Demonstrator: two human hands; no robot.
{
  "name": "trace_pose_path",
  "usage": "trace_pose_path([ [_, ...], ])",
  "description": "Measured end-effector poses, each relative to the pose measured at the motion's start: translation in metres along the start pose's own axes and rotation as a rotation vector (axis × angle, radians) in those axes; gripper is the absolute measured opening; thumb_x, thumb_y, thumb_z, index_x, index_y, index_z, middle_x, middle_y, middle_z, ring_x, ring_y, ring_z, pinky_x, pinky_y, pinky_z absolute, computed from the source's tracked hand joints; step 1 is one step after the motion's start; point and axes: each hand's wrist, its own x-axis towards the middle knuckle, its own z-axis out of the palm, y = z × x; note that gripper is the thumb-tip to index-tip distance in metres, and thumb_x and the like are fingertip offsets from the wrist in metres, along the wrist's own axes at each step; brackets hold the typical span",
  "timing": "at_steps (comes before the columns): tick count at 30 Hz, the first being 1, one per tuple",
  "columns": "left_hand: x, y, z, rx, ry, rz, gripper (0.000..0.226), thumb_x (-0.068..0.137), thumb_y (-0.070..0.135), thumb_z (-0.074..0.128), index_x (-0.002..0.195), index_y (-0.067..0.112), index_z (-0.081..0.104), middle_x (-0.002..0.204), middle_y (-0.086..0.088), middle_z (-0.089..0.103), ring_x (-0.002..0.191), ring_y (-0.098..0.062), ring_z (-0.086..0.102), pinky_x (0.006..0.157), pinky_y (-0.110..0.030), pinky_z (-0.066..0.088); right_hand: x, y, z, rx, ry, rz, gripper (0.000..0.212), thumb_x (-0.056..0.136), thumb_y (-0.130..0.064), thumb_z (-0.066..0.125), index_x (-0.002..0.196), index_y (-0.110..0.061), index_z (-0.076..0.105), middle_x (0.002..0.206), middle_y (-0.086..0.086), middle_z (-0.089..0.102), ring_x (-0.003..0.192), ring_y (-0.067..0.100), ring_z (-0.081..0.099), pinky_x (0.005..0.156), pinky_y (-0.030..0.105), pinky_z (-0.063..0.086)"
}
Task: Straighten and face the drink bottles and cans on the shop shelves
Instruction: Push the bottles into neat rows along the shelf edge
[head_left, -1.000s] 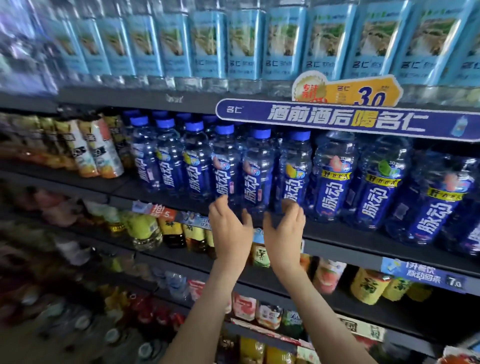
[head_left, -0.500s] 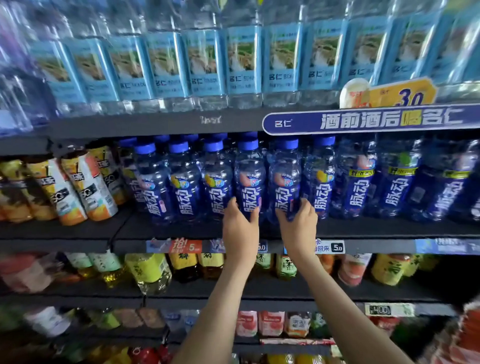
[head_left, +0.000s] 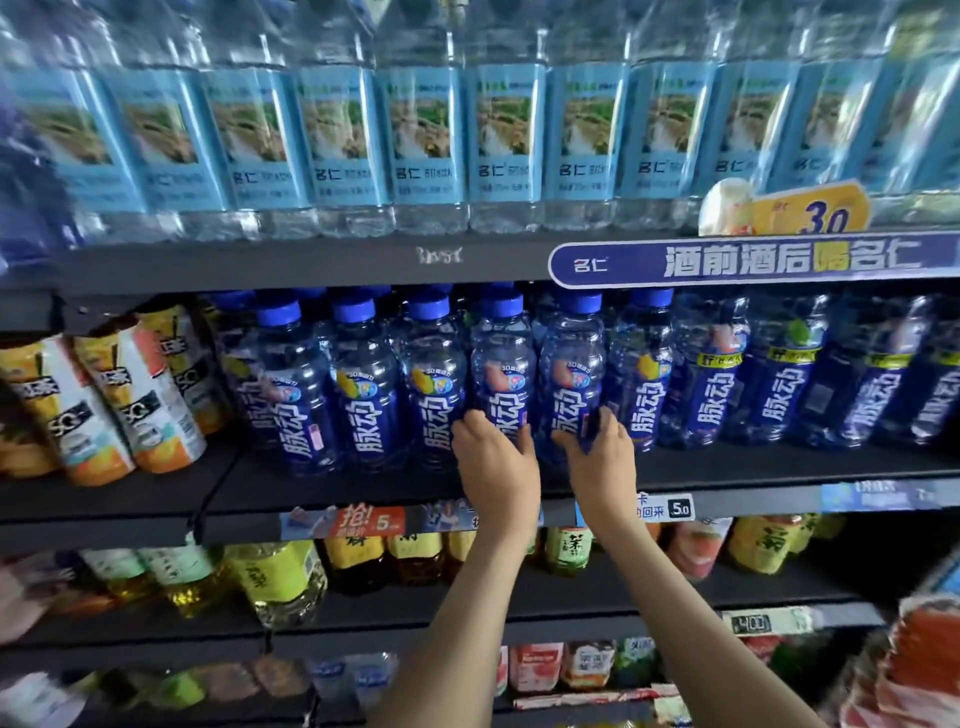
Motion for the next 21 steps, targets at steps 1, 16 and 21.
trace_pose_path([
  [1, 0.0, 0.0, -0.002, 0.009, -0.005, 0.01, 0.043, 0.087, 0.035, 0.065, 0.112, 0.006, 0.047, 0.109, -0.009, 0.05, 0.096, -0.024, 0.055, 0.073, -0.033, 0.054, -0.005, -0.001, 0.0, -0.001, 0.04, -0.015, 0.052, 0.087, -0.025, 0.068, 0.128, -0.003, 0.045, 0.122, 0.014, 0.053, 0.117, 0.032, 0.044, 0.089, 0.031, 0.035],
  [16, -0.003, -0.095, -0.131, 0.017, 0.33, -0.043, 0.031, 0.087, 0.011, 0.063, 0.117, 0.006, 0.055, 0.107, -0.006, 0.056, 0.097, -0.02, 0.059, 0.079, -0.021, 0.045, -0.127, -0.088, 0.081, 0.402, -0.324, -0.421, 0.028, 0.089, -0.011, 0.062, 0.114, -0.008, 0.05, 0.102, -0.004, 0.049, 0.099, 0.022, 0.056, 0.082, 0.032, 0.046],
  [21, 0.008, -0.143, -0.193, 0.083, 0.425, -0.164, 0.032, 0.088, 0.012, 0.063, 0.118, 0.004, 0.053, 0.109, -0.009, 0.055, 0.099, -0.022, 0.059, 0.077, -0.01, 0.033, -0.162, -0.12, 0.123, 0.403, -0.442, -0.413, 0.027, 0.088, -0.009, 0.063, 0.113, -0.008, 0.052, 0.098, -0.004, 0.05, 0.099, 0.018, 0.053, 0.087, 0.032, 0.044],
])
